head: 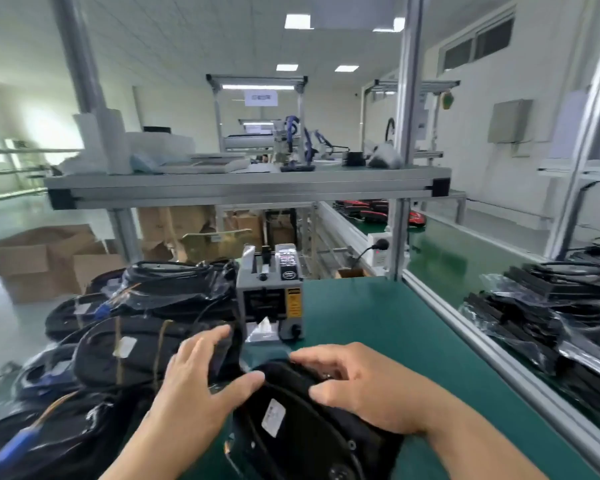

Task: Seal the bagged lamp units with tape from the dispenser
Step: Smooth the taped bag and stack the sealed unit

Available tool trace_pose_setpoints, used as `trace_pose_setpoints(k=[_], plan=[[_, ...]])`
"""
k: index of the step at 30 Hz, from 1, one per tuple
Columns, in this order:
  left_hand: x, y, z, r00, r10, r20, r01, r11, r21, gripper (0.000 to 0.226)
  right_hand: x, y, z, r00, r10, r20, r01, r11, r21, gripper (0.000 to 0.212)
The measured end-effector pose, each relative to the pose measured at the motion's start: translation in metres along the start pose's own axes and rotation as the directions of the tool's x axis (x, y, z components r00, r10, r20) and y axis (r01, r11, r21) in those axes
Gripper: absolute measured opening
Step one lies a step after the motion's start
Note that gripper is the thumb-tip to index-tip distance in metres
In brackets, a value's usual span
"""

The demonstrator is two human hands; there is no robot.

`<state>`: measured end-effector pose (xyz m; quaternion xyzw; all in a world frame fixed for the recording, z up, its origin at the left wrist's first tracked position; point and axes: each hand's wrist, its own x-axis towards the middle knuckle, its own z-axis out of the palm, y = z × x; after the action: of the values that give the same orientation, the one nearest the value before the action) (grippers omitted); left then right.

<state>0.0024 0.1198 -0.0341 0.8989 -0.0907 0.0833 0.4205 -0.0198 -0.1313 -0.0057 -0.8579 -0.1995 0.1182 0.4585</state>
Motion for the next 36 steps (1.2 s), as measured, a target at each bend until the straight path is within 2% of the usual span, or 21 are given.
trace_pose_setpoints(k=[2,4,6,9,12,14,15,18,20,22,24,26,30,36], plan=[[-0.03,-0.011,-0.031,0.976,-0.034,0.217,0.075,0.98,-0.184,0.075,-0.001,-0.017,0.009,0.98,-0.102,0.172,0.084,0.991,0.107,0.048],[-0.055,-0.017,-0.054,0.955,0.018,0.295,0.086,0.938,-0.335,0.067,0.006,-0.034,0.024,0.946,-0.152,0.286,0.111,0.982,0.153,0.047],[-0.071,-0.022,-0.071,0.983,0.032,0.178,0.039,0.924,-0.38,0.053,0.02,-0.047,0.039,0.92,-0.192,0.341,0.127,0.971,0.204,0.045],[-0.082,-0.028,-0.095,0.99,-0.097,-0.104,0.049,0.919,-0.391,0.043,0.046,-0.062,0.062,0.924,-0.201,0.324,0.063,0.919,0.389,0.047],[-0.08,-0.044,-0.124,0.942,-0.236,-0.237,0.119,0.898,-0.423,0.033,0.061,-0.06,0.079,0.962,-0.128,0.242,-0.083,0.707,0.702,0.06],[-0.07,-0.056,-0.143,0.893,-0.36,-0.27,0.156,0.81,-0.565,0.025,0.068,-0.058,0.093,0.97,-0.11,0.215,-0.1,0.626,0.773,0.066],[-0.062,-0.063,-0.151,0.858,-0.413,-0.306,0.168,0.788,-0.592,0.023,0.073,-0.058,0.101,0.979,-0.091,0.183,-0.086,0.628,0.773,0.066],[-0.024,-0.08,-0.169,0.786,-0.495,-0.371,0.229,0.79,-0.569,0.032,0.091,-0.069,0.119,0.996,-0.092,-0.009,0.074,0.738,0.67,0.071],[0.007,-0.083,-0.175,0.792,-0.495,-0.359,0.242,0.793,-0.559,0.051,0.109,-0.08,0.123,0.982,-0.144,-0.123,0.187,0.844,0.503,0.082],[0.037,-0.082,-0.177,0.812,-0.484,-0.328,0.267,0.806,-0.529,0.059,0.133,-0.087,0.12,0.962,-0.146,-0.23,0.227,0.895,0.383,0.08],[0.065,-0.083,-0.178,0.838,-0.464,-0.286,0.257,0.798,-0.545,0.052,0.157,-0.09,0.112,0.958,-0.069,-0.278,0.19,0.881,0.434,0.077],[0.088,-0.087,-0.179,0.86,-0.434,-0.267,0.237,0.805,-0.544,0.037,0.177,-0.087,0.105,0.964,0.011,-0.266,0.125,0.863,0.489,0.078],[0.111,-0.101,-0.175,0.873,-0.407,-0.269,0.237,0.836,-0.494,0.02,0.204,-0.076,0.103,0.964,0.065,-0.26,0.068,0.879,0.472,0.079],[0.117,-0.123,-0.163,0.851,-0.435,-0.295,0.263,0.838,-0.479,0.024,0.219,-0.059,0.106,0.937,0.045,-0.346,0.018,0.984,0.176,0.08]])
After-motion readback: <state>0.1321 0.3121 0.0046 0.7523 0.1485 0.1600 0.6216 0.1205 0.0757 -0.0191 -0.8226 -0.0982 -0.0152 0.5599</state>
